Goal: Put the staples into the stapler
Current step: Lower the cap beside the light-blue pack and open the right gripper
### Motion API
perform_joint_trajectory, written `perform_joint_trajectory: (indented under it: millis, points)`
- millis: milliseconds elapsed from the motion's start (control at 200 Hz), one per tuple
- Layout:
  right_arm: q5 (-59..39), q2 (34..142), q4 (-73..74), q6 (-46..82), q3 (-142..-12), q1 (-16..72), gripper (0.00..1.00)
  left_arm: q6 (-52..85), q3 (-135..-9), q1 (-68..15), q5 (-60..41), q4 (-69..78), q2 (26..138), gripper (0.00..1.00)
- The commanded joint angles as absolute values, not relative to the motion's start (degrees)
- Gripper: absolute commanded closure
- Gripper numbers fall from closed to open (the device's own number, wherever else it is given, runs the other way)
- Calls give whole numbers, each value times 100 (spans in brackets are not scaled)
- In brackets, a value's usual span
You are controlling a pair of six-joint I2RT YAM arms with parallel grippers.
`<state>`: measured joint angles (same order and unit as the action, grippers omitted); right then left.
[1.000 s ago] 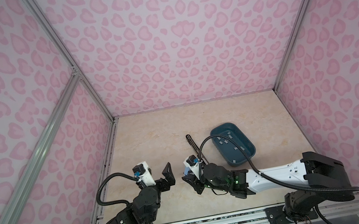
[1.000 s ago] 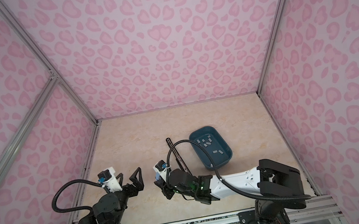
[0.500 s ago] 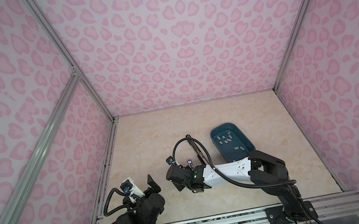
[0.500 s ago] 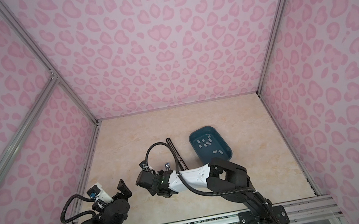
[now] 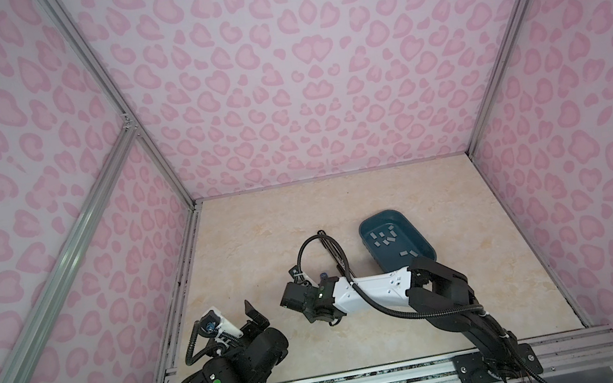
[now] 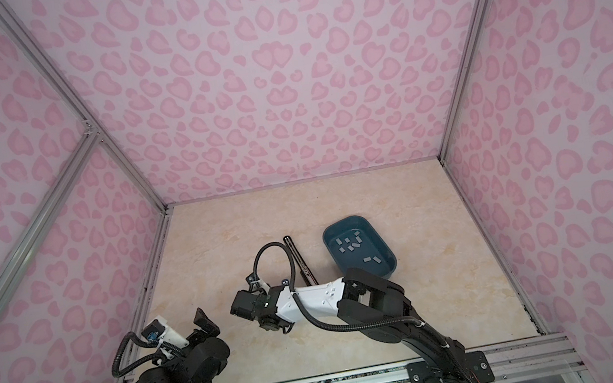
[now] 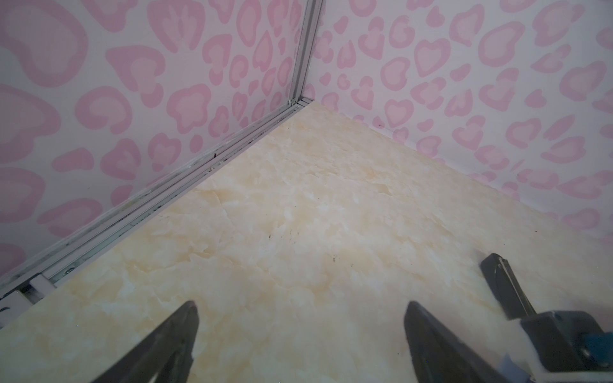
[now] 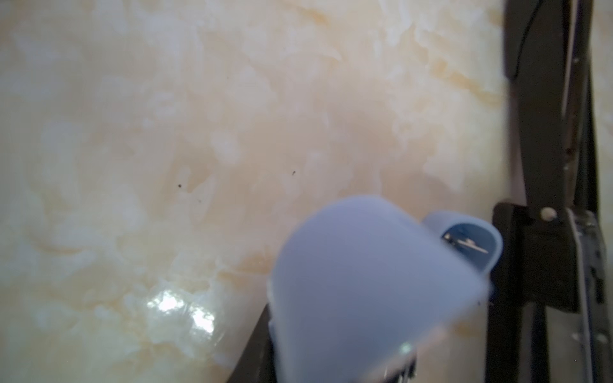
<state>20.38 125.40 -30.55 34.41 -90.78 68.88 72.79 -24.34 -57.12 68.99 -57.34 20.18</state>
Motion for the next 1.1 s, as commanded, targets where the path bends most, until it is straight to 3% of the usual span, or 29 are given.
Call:
perform_joint_trajectory:
  millis: [0,395,1095]
  points:
    - [2037,12578,-3020,3602,-8946,6908,74,7381,-2364,-5713,7018,-5862,1805,3]
    - [2004,12422,-2770,3698,-8738,6925,52,7242,-2275,-5713,6996,-5766,1536,3]
    - [2356,12127,-2675,3729,-8629,7102,46,7225,-2259,-5708,6952,-5743,1478,3]
